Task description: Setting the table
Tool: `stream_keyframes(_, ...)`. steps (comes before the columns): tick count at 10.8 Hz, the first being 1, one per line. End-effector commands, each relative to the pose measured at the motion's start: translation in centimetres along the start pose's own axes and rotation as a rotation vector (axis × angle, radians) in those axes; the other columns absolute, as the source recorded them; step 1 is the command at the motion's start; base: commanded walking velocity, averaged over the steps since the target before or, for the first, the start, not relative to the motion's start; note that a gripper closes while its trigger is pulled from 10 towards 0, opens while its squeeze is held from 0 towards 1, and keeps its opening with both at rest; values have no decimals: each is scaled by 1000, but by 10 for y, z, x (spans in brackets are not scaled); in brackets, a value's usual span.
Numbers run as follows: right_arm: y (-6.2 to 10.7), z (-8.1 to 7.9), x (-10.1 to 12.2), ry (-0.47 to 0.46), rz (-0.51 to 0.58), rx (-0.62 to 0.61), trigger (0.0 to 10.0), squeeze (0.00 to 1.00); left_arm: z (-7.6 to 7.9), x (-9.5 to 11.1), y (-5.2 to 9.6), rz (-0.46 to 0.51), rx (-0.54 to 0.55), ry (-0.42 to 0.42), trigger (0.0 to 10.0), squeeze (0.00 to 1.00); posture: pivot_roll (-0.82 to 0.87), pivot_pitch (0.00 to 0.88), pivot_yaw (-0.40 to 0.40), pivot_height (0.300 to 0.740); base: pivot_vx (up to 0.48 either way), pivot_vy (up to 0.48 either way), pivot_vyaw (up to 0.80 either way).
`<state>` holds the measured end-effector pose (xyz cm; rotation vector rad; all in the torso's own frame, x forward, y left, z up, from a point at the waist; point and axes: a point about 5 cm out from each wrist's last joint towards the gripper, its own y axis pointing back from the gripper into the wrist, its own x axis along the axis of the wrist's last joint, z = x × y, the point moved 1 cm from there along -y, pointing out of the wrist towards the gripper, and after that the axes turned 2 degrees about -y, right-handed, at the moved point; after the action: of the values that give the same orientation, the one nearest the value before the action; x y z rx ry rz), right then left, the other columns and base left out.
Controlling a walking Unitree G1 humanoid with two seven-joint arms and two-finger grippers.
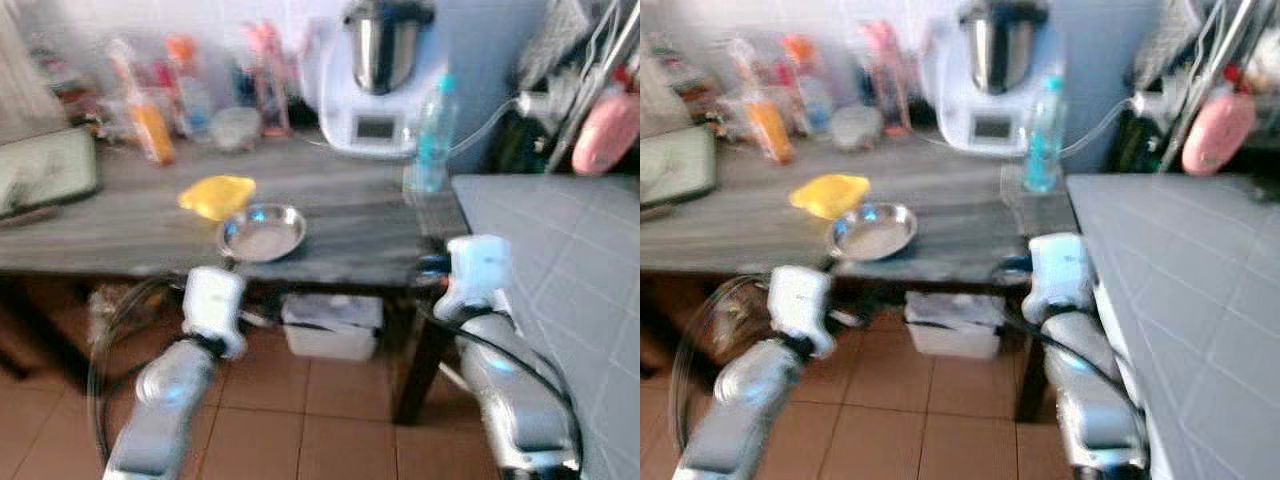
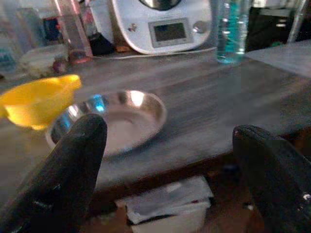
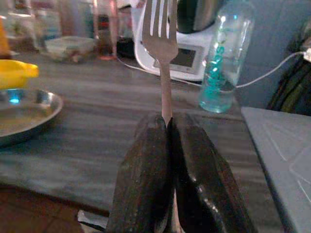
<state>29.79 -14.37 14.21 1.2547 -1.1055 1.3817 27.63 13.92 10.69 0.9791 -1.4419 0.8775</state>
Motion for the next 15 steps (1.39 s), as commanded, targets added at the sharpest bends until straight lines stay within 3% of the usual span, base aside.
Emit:
stream_keyframes(1,1,8,4,10,13,-21,10000,0,6,4,-3,16,-18,-4,10000,0,14,4,48,740,405,0,0)
stream_keyframes(3,1,5,3,3,8,-11,10000,0,2,2,1,5,-25,-14,10000,0,19,4,46,740,399,0,0)
stream_keyframes(6,0,4,1,-10,4,-13,10000,0,-11,-7,8,-63,31,-26,10000,0,26,4,45,740,0,0,0)
stream_keyframes(8,1,6,0,-19,0,-21,10000,0,-10,-6,8,-63,20,-27,10000,0,25,5,43,740,0,0,0)
stream_keyframes(15,-1,7,1,-15,6,-29,10000,0,-10,-7,5,-72,5,-39,10000,0,25,0,44,740,0,352,0)
